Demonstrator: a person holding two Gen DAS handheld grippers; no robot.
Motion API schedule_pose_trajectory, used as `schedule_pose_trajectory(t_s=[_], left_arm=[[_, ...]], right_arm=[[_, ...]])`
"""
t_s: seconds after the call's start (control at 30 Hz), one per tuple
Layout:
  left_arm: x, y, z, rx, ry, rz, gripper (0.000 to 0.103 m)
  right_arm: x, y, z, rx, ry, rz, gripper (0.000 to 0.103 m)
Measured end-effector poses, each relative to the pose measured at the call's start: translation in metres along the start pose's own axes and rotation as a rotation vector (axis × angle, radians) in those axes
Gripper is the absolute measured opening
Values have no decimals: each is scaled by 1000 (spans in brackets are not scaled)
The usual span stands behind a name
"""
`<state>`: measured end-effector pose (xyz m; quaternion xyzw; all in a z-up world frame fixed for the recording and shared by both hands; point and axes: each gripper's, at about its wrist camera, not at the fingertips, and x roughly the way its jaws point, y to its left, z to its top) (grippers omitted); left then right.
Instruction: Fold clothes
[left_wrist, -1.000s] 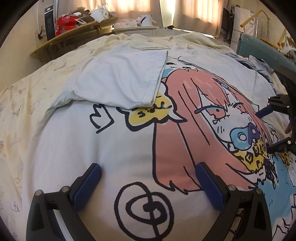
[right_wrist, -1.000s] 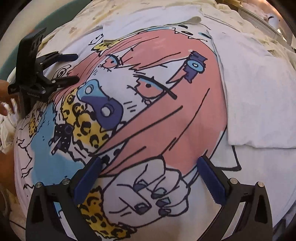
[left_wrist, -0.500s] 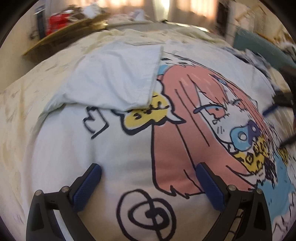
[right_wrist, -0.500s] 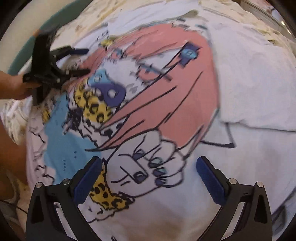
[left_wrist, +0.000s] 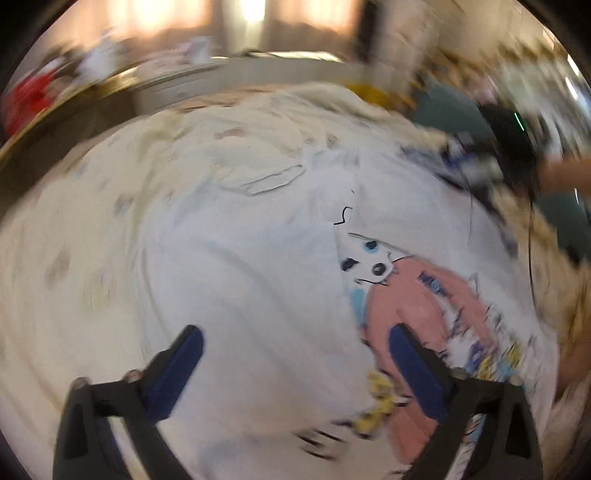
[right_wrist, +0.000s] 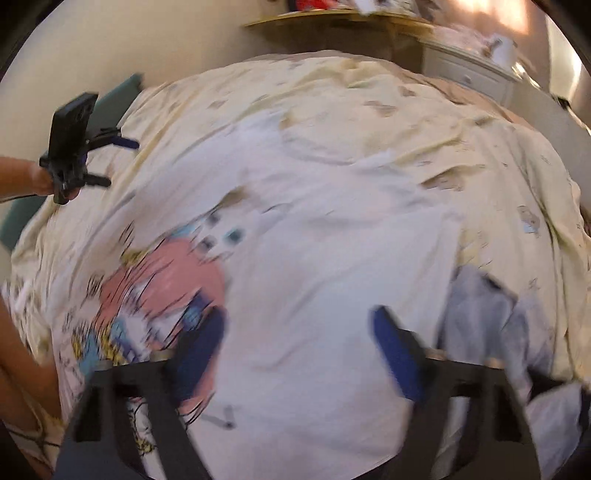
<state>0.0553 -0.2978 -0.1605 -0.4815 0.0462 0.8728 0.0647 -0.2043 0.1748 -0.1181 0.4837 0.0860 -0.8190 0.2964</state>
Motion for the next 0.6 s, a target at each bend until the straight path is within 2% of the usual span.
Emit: schedule_pose_trajectory(t_s=[0.17,0.27,0.37,0.53,0.6], left_arm=[[39,48,48,8,8,24,93],[64,69,69,8,5,41,93],[96,84,87,31,34,52,93],[103,112,80,4,65,17,90],[105,123,77,-7,77,3,83]], right_arm=[[9,-57,36,61,-35,-25,69],[19,-82,45,59,-18,-18,69],[38,-96,47,53,23,-20,69],[54,-120,43,89,49,13,69],[54,-129,41,111,47,45,69]])
